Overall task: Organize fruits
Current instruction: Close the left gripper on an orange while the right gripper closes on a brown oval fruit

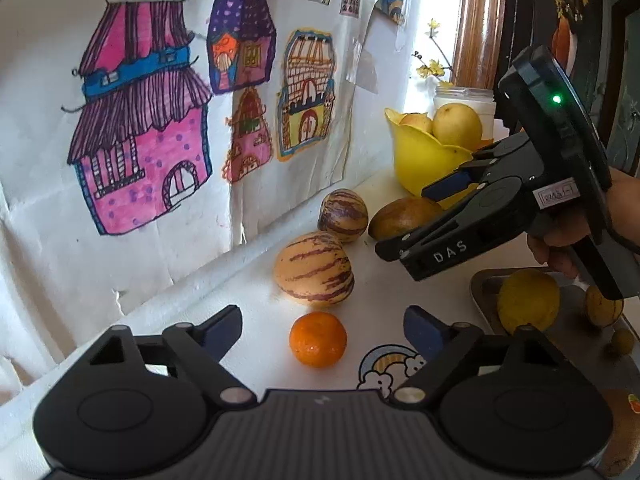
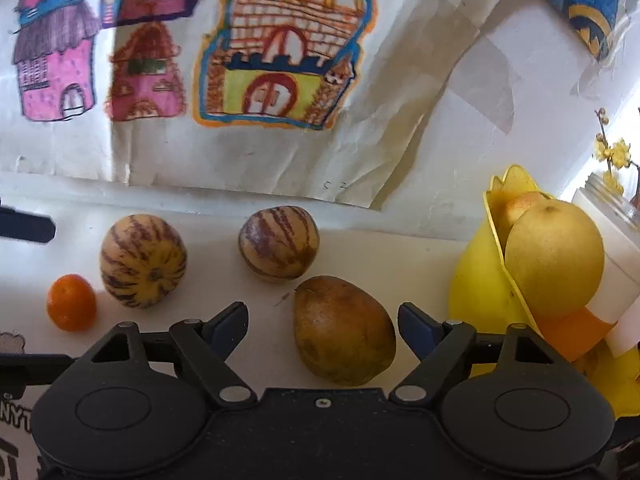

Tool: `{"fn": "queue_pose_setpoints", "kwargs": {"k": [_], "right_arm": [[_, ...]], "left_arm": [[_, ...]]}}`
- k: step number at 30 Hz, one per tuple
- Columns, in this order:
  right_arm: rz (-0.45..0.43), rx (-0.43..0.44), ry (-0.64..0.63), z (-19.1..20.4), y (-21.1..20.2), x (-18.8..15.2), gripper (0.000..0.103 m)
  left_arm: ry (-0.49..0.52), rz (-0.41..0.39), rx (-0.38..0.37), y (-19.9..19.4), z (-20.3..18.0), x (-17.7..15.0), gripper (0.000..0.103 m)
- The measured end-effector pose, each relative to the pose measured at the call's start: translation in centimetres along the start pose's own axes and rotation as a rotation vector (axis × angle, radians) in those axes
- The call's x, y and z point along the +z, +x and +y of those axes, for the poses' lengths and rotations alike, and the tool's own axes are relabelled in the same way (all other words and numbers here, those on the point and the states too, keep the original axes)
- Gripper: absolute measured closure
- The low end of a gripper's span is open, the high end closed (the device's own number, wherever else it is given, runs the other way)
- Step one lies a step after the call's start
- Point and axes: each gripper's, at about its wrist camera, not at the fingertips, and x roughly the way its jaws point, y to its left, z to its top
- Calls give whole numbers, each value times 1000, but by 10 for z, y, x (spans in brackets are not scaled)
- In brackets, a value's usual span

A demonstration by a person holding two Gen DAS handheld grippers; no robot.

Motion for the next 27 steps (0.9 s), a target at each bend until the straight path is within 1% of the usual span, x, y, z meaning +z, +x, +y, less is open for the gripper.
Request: {"fn": "queue_pose_setpoints", "kwargs": {"k": [3, 6, 8, 12, 13, 15, 17, 21, 23, 25, 27], "right_arm": [[10, -16, 8, -1, 7, 0, 22], [23, -26, -4, -1, 14, -1, 27], [25, -23, -5, 0, 16, -2, 31], [30, -18, 8, -1, 21, -4, 33], [33, -16, 14, -1, 22, -3, 33], [39, -21, 19, 0, 22, -2, 36], [48, -36, 18, -1, 22, -1, 44], [51, -47, 25, -3, 22, -3, 45], [48, -52, 19, -1, 22, -4, 46], [41, -46, 14, 3, 15, -6, 46], [38, -33, 12, 6, 10, -7, 47]], "left_arm": [[-33, 26, -7, 6, 4, -2, 21], [-57, 46, -2, 12, 7, -5, 27], [-56, 39, 8, 12, 8, -6, 32], [-60, 35, 13, 13, 9, -7, 38], [-58, 34, 15, 12, 9, -7, 41], [-56, 33, 17, 11, 10, -8, 45], [-55, 30, 17, 11, 9, -8, 46], [-49, 25, 15, 11, 7, -10, 57], [-51, 25, 11, 11, 6, -10, 63], [-57, 25, 1, 11, 6, -10, 67], [-52, 25, 3, 12, 5, -10, 67]]}}
